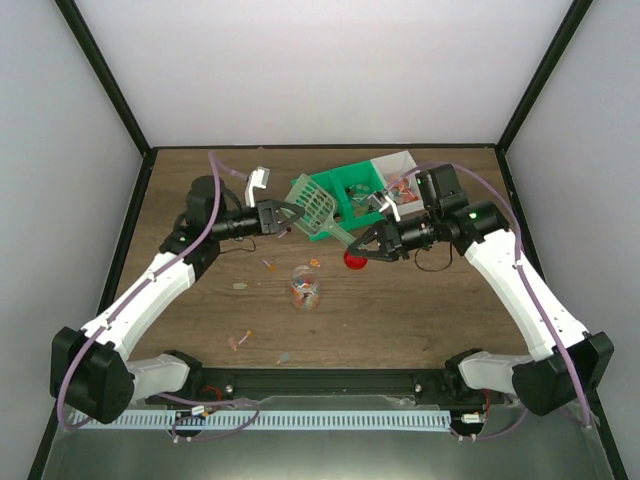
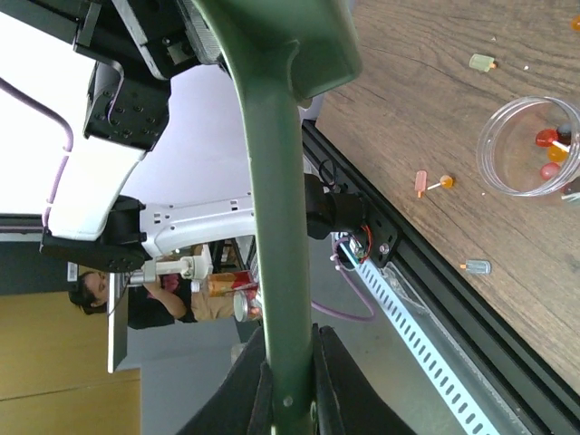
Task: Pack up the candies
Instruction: Adjust the spatula.
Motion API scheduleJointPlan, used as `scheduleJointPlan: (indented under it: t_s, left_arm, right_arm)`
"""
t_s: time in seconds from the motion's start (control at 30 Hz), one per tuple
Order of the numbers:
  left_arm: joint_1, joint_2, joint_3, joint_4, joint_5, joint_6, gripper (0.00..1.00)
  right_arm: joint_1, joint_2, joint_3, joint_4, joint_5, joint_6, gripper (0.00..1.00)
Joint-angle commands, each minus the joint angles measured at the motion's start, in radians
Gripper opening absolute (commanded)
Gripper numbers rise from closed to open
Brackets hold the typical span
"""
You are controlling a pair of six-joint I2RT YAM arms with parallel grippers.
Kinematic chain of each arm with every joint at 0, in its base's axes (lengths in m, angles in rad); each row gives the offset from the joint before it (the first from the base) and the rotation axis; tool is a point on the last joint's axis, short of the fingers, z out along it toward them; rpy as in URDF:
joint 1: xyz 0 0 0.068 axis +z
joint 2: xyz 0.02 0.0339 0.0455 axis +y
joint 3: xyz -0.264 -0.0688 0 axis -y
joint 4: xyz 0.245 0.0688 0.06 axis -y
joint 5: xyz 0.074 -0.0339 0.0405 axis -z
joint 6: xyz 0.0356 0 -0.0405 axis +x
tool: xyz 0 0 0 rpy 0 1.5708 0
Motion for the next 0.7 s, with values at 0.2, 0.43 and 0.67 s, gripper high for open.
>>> scheduleJointPlan:
  t_s: [0.2,0.43,0.67]
  left_arm:
    - [-0.016,0.041,-0.012,0.164,0.006,-0.128,0.04]
    - [-0.017,0.069,0.045,0.094,-0.061,-0.141,0.58]
    - [-0.008,0.1,0.12,0.08,-0.037,-0.069,0.66]
  right_arm:
    - [-0.008,0.012,0.02,0.071,-0.034,-0.009,0.01]
    - [-0.009,0.014,0.031,0.181,-0.06,0.057,0.01]
    - [-0.009,0.003,0.015,0.114,-0.093,0.003,0.01]
